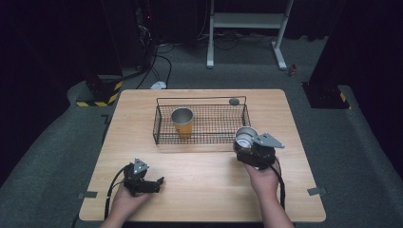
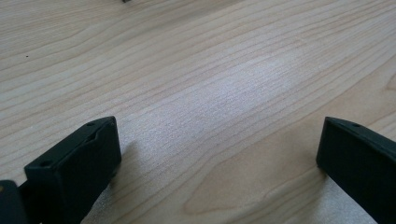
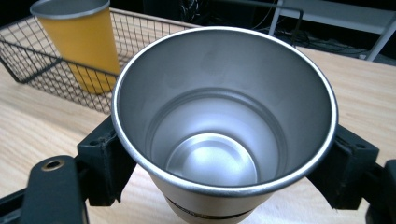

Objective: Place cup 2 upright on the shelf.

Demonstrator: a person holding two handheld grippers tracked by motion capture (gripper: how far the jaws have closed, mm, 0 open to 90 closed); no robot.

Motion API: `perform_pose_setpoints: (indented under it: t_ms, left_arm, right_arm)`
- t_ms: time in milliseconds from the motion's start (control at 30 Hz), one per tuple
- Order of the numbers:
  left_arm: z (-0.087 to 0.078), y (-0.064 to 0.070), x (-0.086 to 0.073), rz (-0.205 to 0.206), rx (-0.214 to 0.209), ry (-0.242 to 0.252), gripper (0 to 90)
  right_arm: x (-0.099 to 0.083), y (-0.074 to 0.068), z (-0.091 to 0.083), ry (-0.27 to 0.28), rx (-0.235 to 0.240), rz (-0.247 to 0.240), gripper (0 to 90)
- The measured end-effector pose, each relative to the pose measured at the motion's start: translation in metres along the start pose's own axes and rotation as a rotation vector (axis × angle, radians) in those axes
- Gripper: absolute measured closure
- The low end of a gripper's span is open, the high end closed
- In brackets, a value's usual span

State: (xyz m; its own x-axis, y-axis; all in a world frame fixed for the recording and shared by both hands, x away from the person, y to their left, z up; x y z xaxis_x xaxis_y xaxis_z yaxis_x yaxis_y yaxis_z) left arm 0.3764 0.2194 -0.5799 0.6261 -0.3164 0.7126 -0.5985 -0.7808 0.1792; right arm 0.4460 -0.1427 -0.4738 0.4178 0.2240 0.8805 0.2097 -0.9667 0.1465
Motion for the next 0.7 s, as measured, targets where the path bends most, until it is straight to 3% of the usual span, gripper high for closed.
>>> perform_pose_setpoints:
  t_ms: [533,700]
  left_arm:
    - [0.001,0.001,0.001,0.016,-0.013,-0.005,0.3]
    - [0.002,0.002,0.001,0.017,-0.022,-0.006,0.2]
  right_arm:
    - [0.036,-0.003,0.017,0.001,-0.032,0.031,18.4]
    - [0.044,-0.004,0.026,0.001,-0.042,0.019,18.5]
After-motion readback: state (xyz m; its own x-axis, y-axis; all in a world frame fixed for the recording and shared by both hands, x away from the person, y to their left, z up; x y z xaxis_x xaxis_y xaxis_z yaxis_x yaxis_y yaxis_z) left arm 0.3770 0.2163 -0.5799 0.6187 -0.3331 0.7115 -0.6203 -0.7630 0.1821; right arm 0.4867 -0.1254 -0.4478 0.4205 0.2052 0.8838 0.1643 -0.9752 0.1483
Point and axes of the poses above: each handheld gripper's, and its own axes: z roughly forward along the jaws, x roughly out of its top, y roughly to its right, the point moved 7 cm from there along z, roughly forward along the jaws, and after that the axes turned 15 degrees about -x, right-handed, at the moved point
